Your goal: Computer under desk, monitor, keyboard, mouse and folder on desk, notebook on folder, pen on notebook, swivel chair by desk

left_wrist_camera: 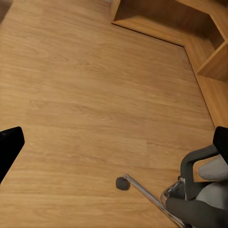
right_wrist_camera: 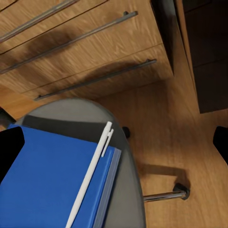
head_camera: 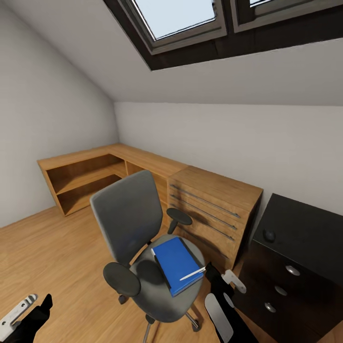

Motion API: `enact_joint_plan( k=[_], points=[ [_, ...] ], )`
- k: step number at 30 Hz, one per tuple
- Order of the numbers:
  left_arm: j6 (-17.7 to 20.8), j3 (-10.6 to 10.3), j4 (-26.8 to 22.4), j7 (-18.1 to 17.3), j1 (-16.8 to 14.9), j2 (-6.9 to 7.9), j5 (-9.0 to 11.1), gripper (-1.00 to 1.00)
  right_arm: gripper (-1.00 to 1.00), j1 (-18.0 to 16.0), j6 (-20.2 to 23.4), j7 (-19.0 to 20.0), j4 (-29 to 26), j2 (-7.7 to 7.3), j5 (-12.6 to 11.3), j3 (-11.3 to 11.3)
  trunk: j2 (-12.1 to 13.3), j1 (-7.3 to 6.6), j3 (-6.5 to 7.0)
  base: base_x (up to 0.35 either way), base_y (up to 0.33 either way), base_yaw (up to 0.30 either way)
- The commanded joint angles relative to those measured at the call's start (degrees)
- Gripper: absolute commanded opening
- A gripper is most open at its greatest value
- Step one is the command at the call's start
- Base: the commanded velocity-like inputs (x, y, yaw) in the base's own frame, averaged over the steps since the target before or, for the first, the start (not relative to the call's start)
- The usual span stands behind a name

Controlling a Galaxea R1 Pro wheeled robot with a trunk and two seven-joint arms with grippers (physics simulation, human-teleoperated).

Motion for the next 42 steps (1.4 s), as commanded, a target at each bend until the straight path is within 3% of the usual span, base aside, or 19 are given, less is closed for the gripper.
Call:
enact_joint_plan(
  k=[1,23,28,30,32,33,34,35,36,39,41,42],
  points=[
    [0.2,0.05,-0.13,0.22,0.01,-0.03,0.47,1.0,1.0,-0.04,-0.44,-0.16,-0.01,0.0,-0.51,0.14,-0.03,0.0,-0.05,0.0,0.0,0.0],
    [-0.08,-0.31,-0.11,0.0,0.0,-0.2,0.47,1.0,1.0,-0.04,-1.57,-0.07,-0.01,0.0,-0.38,0.14,-0.03,0.0,-0.05,0.0,0.0,0.0],
    [0.01,-0.57,0.99,-0.12,0.01,-0.28,0.44,1.0,1.0,-0.04,-1.57,0.01,0.66,0.0,0.65,0.19,-0.03,0.0,-0.05,0.0,0.0,0.0],
    [0.12,-0.65,1.88,-0.19,0.0,-0.28,0.41,1.0,1.0,0.0,-1.61,-0.02,1.63,0.0,2.71,0.84,-0.03,0.0,-0.05,0.0,0.0,0.0],
    [0.14,-0.75,6.69,-0.32,0.0,-0.24,0.06,1.0,1.0,0.16,-2.01,-0.05,4.7,0.0,8.91,1.83,-0.03,0.0,-0.05,0.0,0.0,0.0],
    [0.13,-0.8,8.28,-0.34,0.01,-0.2,-0.17,1.0,1.0,0.19,-2.17,-0.05,5.62,0.0,10.38,1.94,-0.03,0.0,-0.05,0.0,0.0,0.0],
    [0.1,-1.02,11.64,-0.38,0.01,-0.1,-0.96,1.0,1.0,0.27,-2.67,-0.06,7.94,0.0,13.35,2.08,-0.03,0.0,-0.05,0.0,0.0,0.0],
    [0.05,-1.33,14.92,-0.39,0.01,-0.01,-2.4,1.0,1.0,0.32,-3.46,-0.06,10.89,0.0,16.31,2.19,-0.03,0.0,-0.05,0.0,0.0,0.0],
    [-0.08,-1.64,19.43,-0.37,0.01,0.03,-5.89,1.0,1.0,0.36,-5.23,-0.06,16.33,0.0,20.74,2.31,-0.03,0.0,-0.05,0.0,0.0,0.0],
    [-0.84,-1.8,25.39,-0.34,0.0,0.05,-11.93,1.0,1.0,0.39,-8.96,-0.06,24.72,0.0,26.8,2.39,-0.03,0.0,-0.05,0.0,0.0,0.0],
    [-4.68,-1.84,31.33,-0.35,0.0,0.09,-16.76,1.0,1.0,0.4,-14.02,-0.06,32.33,0.0,31.79,2.43,-0.03,0.0,-0.05,0.0,0.0,0.0],
    [-8.06,-1.85,34.51,-0.4,0.01,0.11,-18.17,1.0,1.0,0.4,-16.64,-0.05,35.41,-0.33,33.45,2.43,-0.03,0.0,-0.05,0.0,0.0,0.0]
  ],
)
